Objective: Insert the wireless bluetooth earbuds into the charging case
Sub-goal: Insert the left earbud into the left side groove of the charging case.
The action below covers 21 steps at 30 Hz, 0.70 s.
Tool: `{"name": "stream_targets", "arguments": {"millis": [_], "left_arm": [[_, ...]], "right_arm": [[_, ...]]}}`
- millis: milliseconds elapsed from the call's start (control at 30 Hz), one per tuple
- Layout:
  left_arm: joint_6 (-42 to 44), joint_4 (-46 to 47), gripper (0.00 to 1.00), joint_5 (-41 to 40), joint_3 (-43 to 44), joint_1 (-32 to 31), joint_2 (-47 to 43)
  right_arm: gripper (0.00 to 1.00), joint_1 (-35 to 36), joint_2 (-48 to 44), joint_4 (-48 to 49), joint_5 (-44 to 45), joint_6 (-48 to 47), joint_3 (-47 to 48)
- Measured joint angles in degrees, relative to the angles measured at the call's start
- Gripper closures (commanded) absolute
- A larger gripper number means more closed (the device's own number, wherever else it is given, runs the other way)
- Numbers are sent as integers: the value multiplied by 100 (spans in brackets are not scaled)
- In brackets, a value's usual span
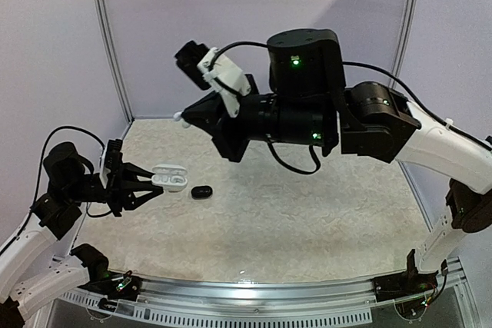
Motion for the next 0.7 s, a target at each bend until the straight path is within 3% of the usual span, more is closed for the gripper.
{"name": "stream_targets", "arguments": {"millis": [300,700], "left_arm": [[542,-577,100,26,155,-313,28],[741,-688,100,-107,181,-511,107]], "right_arm": [[100,295,1314,-697,-398,-1137,1012],[100,302,1567,-1300,-595,-1373,1117]]}}
